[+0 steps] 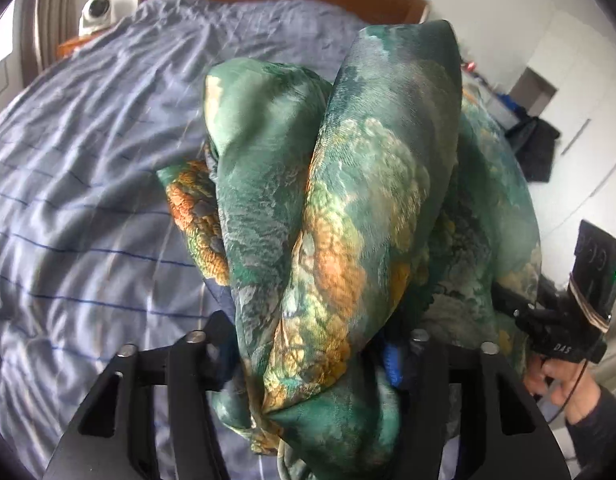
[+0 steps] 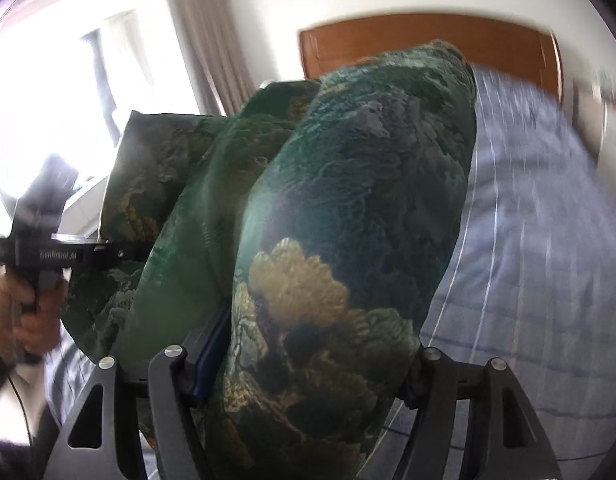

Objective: Fold large clothes

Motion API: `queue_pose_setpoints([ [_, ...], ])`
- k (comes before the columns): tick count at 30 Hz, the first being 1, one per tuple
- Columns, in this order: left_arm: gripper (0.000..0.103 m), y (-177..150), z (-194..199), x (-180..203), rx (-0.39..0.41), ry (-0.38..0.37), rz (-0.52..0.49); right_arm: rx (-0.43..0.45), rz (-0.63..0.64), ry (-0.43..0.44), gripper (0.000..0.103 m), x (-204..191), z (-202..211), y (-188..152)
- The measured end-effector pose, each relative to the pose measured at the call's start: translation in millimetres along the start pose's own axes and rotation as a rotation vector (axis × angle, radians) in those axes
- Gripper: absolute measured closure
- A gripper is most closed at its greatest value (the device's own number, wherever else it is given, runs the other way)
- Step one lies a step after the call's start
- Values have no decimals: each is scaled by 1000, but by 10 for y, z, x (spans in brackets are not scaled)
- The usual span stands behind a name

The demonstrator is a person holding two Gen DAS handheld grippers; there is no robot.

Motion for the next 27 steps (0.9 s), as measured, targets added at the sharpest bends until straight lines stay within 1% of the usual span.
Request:
queue_pose_setpoints([
  [1, 34, -60, -87, -127, -31, 19, 7, -36, -59, 7, 32, 185, -109, -73],
  [2, 27, -176, -235, -225, -78, 58, 11, -83, -125, 2, 29, 329, -251, -210],
  [3, 22, -280, -354, -323, -79, 104, 11, -136, -189, -4, 27, 458, -379, -395],
  [4, 14, -267, -320, -348, -35, 98, 19, -167, -255, -4, 21, 569, -463, -540],
  [5, 9, -252, -238, -361, -5, 95, 23, -136, -334, 12, 17, 669, -448, -603],
  [6, 9, -236, -142, -369, 20, 101, 20, -101, -403, 35, 14, 732, -385, -622],
  [7, 9, -210, 17, -351, 63, 112, -4, -73, -439, 46, 9, 763, -311, -617],
  [8, 9, -172, 170, -327, 107, 131, -40, -49, -442, 46, 9, 765, -215, -602],
  [10, 6, -191, 514, -238, 199, 180, -114, -17, -381, 9, 9, 736, -4, -555],
  [11, 2, -211, 625, -192, 227, 195, -137, 2, -331, -28, 9, 704, 128, -523],
  [13, 1, -302, 973, -60, 313, 256, -185, 37, -217, -100, 9, 594, 400, -463],
  [14, 1, -336, 1071, -16, 338, 281, -194, 50, -174, -129, 9, 559, 506, -433],
  [15, 1, -354, 1151, 16, 351, 298, -196, 80, -105, -180, 9, 447, 709, -396],
  [16, 1, -432, 1267, 77, 363, 332, -191, 100, -74, -207, 9, 382, 842, -405],
  [17, 1, -499, 1352, 107, 367, 358, -176, 124, -37, -239, 9, 332, 987, -385],
  [18, 1, -550, 1351, 109, 367, 369, -161, 155, 0, -269, 9, 198, 1187, -366],
  [19, 1, -520, 1321, 73, 365, 370, -144, 178, 13, -282, 9, 188, 1361, -339],
  [20, 1, -625, 1388, 116, 355, 359, -119, 202, 15, -293, 9, 124, 1516, -338],
  [21, 0, -655, 1359, 155, 340, 354, -109, 217, 2, -296, 9, 74, 1611, -296],
  [22, 0, -737, 1345, 193, 311, 351, -108, 223, -14, -294, 9, 102, 1682, -314],
  [24, 0, -890, 1356, 305, 245, 350, -128, 229, -59, -283, 9, 29, 1837, -392],
  [25, 0, -930, 1364, 344, 229, 352, -134, 223, -56, -290, 8, 11, 1874, -435],
  [27, 0, -1043, 1415, 425, 220, 359, -145, 205, -4, -346, 7, -88, 1944, -525],
])
Point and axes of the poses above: each gripper's, at about its wrist camera, not at the fingertips, and z roughly against the way its jaws point, x to its right, y to its top, the point moved 6 cm from there along -z, roughly the way its jaws point, and after that the axes turned 10 degrees about x, right-handed, at the moved point
